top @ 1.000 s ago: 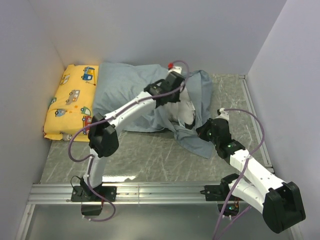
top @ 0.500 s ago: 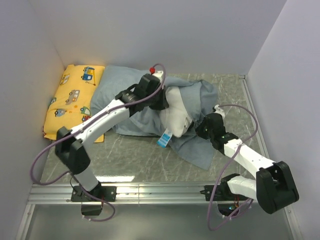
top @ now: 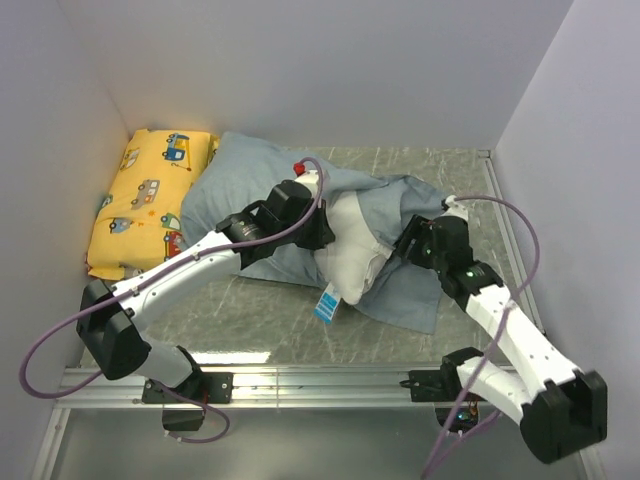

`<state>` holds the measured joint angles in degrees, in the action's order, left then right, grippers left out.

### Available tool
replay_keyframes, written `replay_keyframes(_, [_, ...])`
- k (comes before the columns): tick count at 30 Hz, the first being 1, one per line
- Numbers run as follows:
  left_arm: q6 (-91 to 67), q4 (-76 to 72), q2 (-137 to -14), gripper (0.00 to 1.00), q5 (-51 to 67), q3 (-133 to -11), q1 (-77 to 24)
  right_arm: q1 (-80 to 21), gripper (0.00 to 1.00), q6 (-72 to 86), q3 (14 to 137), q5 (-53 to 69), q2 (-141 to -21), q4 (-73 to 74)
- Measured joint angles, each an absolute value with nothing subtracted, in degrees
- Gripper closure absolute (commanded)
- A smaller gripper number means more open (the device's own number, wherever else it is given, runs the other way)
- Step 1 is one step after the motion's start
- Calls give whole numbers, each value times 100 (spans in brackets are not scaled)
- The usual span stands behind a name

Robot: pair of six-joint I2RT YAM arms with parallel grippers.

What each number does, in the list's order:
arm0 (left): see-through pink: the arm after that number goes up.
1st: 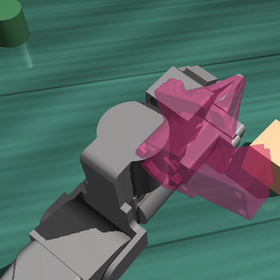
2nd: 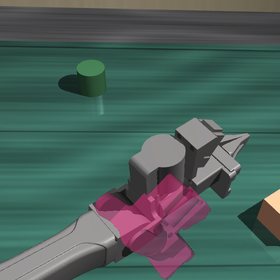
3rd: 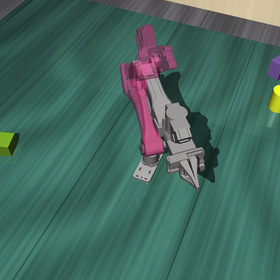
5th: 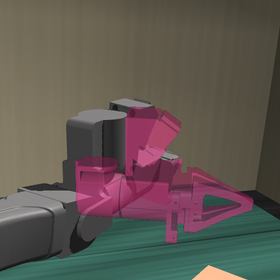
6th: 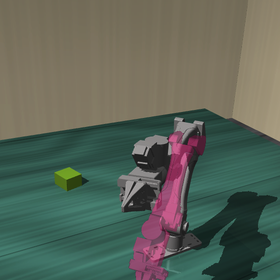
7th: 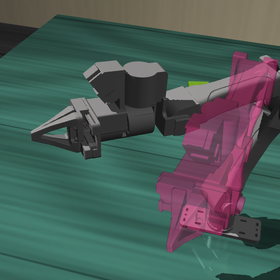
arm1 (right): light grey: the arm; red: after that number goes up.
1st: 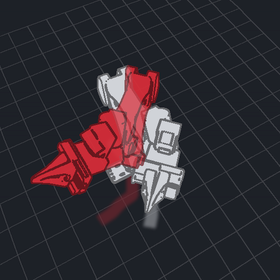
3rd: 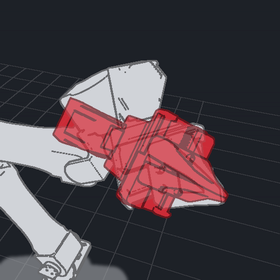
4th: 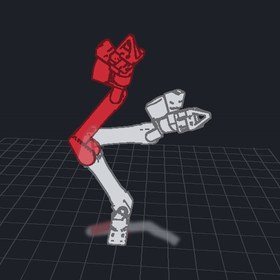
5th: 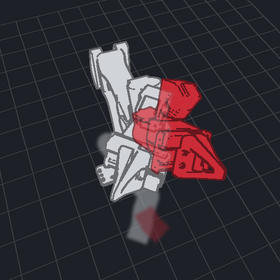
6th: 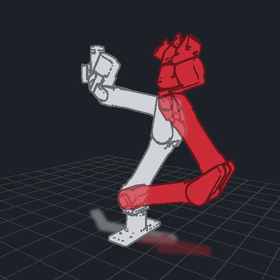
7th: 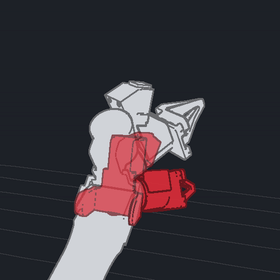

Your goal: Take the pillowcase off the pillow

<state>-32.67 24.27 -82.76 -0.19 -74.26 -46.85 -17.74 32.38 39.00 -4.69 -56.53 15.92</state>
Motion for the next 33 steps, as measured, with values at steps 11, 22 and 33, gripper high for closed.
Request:
replay_keyframes(11, [-3269,2377,-8412,100,40,-7426,-4716,-2196,14,3017,4644,-185,-4469,2071])
replay_keyframes(22, [-3264,2429,-8355,100,69,-7426,-4724,-2038,87,2779,5157,-825,-6289,2014])
replay_keyframes(33, [-3055,2908,-6919,100,235,-6995,-4740,-217,91,2985,5861,-746,-7839,1472])
